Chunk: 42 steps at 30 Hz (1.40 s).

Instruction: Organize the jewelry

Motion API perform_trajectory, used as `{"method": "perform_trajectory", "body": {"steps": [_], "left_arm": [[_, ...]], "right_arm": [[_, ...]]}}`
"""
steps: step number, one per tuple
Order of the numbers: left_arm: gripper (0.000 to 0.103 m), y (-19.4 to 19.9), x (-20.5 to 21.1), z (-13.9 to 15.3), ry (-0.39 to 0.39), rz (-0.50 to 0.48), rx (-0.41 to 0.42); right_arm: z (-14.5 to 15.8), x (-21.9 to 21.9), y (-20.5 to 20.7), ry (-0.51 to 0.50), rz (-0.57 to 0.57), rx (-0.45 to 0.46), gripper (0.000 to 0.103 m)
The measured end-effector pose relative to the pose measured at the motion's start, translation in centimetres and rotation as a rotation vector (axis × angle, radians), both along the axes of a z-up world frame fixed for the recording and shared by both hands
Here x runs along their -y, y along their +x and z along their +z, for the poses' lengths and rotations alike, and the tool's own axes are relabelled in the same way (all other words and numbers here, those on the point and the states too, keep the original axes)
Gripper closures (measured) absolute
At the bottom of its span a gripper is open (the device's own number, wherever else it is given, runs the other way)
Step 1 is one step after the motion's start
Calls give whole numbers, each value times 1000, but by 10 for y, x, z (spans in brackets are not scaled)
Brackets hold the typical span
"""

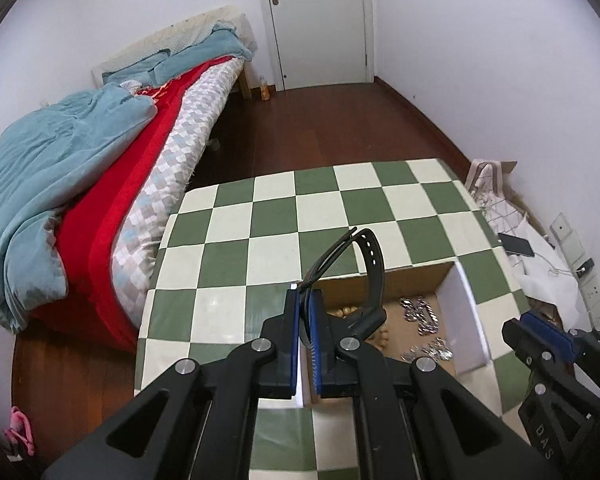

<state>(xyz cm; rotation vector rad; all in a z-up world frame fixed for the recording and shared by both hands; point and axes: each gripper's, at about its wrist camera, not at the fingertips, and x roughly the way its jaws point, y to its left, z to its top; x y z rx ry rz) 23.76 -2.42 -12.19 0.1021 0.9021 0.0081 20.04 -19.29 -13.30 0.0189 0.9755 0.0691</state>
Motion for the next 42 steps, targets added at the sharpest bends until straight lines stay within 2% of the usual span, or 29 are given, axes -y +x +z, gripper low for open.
{"method": "perform_trajectory", "body": {"steps": [12, 17, 22, 23, 24, 25, 26, 27, 28, 29, 31, 32, 33, 42], "left_arm": [[100, 24, 0, -47, 7, 11, -104], [97, 28, 0, -51, -8, 11, -117], [96, 27, 1, -44, -1, 22, -90], [95, 27, 1, -41, 7, 30, -81], [89, 27, 0, -40, 10, 33, -76], [65, 27, -1, -37, 10, 38, -71], [50, 27, -2, -35, 9, 43, -63], [13, 26, -3, -31, 7, 46, -52], [4, 26, -5, -28, 1, 48, -40], [4, 24, -7, -25, -3, 51, -28], [3, 24, -9, -21, 7, 63, -26], [2, 24, -11, -20, 11, 70, -33], [0, 23, -12, -20, 9, 75, -34], [0, 6, -29, -13, 13, 132, -58]], "right_arm": [[-40, -13, 44, -25, 46, -83, 88], [-48, -14, 51, -19, 53, -105, 88], [-49, -12, 56, -17, 53, -117, 87], [-48, -12, 55, -20, 52, -117, 79], [-47, -11, 56, -21, 50, -119, 60], [-46, -10, 55, -16, 48, -119, 50], [-44, -9, 55, -11, 49, -117, 34], [-41, -8, 54, -11, 47, -109, 28], [-38, -8, 53, -16, 43, -103, 28], [-36, -7, 52, -19, 43, -102, 28], [-33, -5, 51, -20, 30, -107, 20], [-32, -5, 51, -23, 25, -112, 9], [-31, -3, 51, -29, 19, -116, 3], [-22, 7, 36, -86, -43, -138, 0]]}}
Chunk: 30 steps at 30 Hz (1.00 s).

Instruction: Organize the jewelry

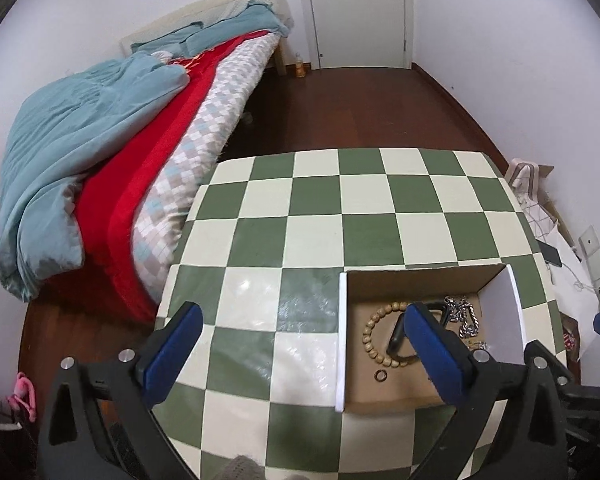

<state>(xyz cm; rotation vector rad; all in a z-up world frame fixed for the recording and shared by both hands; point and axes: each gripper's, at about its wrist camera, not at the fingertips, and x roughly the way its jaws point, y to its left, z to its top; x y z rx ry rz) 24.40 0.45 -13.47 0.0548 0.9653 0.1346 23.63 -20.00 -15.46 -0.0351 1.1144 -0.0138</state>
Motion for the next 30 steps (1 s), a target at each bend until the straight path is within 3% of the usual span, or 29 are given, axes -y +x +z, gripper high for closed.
{"method": "perform_trajectory", "body": {"steps": [9, 23, 30], "left_arm": [[0, -44, -5, 41, -56, 0, 20], [0, -119, -5, 130, -118, -58, 104], [0, -141, -4, 162, -124, -83, 101]], "right_arm": [[44, 8, -37, 10, -27, 37, 0], [155, 10, -121, 14, -34, 166, 0], [203, 8, -148, 4, -32, 218, 0]]}}
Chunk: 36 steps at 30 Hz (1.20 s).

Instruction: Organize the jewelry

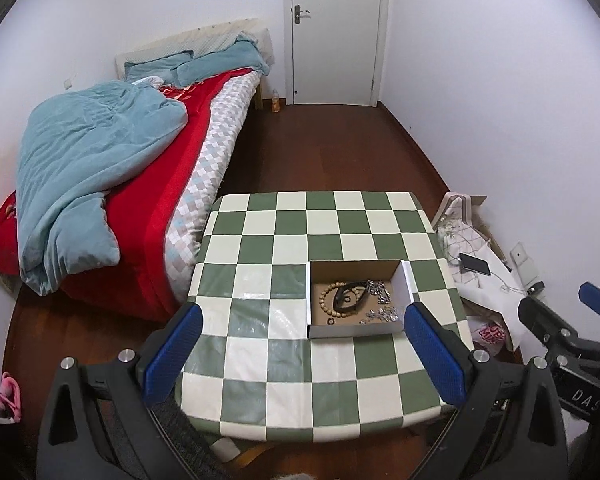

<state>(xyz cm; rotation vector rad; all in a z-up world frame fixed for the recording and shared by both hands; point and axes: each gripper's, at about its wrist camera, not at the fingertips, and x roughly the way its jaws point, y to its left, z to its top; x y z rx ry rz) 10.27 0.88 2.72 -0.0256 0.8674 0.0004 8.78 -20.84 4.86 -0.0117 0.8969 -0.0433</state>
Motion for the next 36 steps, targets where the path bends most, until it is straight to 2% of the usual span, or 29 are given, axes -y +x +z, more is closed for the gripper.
{"method": "perform_trajectory", "body": {"steps": [5, 11, 16, 36], "left_arm": [[0, -10, -5, 20, -4, 26, -3], [0, -8, -5, 33, 19, 47, -23], [0, -2, -1, 37, 37, 54, -20], [0, 13, 3, 20, 44, 54, -76]], "right_arm": [[25, -4, -12, -2, 15, 12, 0], [40, -5, -11, 8, 21, -32, 0], [49, -2, -4, 1, 21, -33, 0], [33, -4, 23, 2, 41, -88, 0]]}}
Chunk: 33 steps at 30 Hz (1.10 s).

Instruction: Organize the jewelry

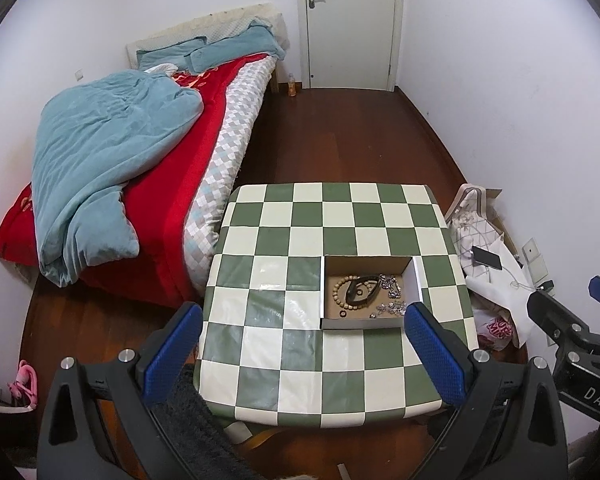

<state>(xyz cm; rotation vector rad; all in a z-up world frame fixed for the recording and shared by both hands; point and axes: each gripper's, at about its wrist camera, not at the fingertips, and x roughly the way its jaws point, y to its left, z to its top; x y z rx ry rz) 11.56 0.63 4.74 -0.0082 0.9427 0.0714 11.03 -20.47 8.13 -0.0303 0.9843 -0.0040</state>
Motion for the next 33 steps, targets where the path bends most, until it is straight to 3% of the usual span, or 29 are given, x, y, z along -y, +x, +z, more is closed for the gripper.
{"method": "perform_trajectory", "body": {"steps": [33], "left_arm": [[0, -3, 5, -1, 1, -10, 14]], "right_arm": [[-9, -3, -3, 7, -2, -6, 0]]}}
